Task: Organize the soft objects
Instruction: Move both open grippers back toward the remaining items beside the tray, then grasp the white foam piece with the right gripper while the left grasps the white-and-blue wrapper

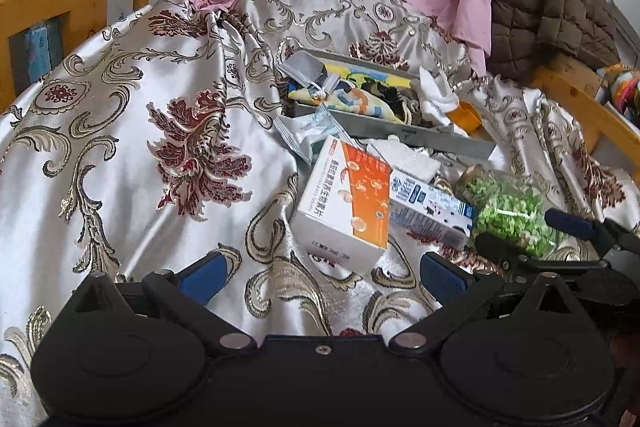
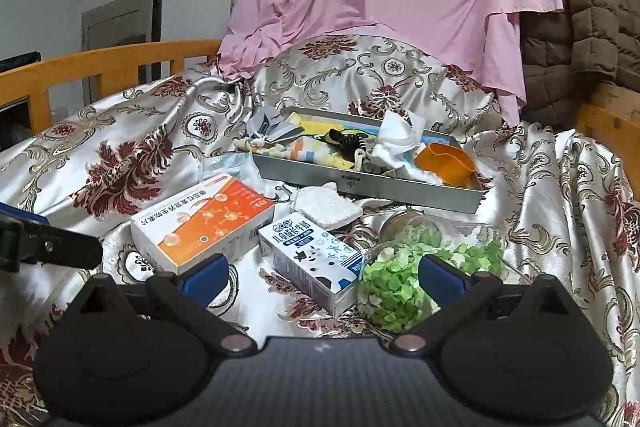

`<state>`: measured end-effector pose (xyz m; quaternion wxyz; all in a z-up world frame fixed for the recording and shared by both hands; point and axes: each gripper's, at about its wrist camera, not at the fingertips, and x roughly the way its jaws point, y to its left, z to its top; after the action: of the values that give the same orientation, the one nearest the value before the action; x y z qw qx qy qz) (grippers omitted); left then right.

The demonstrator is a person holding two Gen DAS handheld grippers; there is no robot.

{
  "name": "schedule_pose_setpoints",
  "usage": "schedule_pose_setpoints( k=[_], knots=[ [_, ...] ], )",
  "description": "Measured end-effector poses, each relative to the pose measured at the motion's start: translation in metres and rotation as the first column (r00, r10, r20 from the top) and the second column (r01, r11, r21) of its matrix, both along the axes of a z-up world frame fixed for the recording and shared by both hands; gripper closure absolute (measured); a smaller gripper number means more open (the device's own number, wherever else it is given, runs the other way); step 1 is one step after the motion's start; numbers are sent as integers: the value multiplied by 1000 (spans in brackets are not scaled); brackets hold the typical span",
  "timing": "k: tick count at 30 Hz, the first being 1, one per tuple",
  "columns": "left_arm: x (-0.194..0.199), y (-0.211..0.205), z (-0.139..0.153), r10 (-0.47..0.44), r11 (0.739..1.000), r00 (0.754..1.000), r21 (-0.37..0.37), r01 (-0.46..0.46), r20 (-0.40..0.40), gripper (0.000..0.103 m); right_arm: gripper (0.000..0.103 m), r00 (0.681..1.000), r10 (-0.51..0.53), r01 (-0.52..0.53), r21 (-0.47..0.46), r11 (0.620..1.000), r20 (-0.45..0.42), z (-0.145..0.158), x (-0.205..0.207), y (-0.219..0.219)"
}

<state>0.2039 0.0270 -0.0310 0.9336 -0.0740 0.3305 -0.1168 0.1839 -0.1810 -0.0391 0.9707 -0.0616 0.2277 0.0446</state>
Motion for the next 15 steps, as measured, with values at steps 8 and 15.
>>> schedule_pose_setpoints(
  k=[8,15],
  knots=[
    [15,14,-3,91,988,991,-133,-77,98,1,0,999,-28,27,-23,999,-17,-9,17,3],
    [32,19,-12,121,973,990,-205,-105,69,1,0,998,-63,62,-27,998,-14,-13,29,2]
  ],
)
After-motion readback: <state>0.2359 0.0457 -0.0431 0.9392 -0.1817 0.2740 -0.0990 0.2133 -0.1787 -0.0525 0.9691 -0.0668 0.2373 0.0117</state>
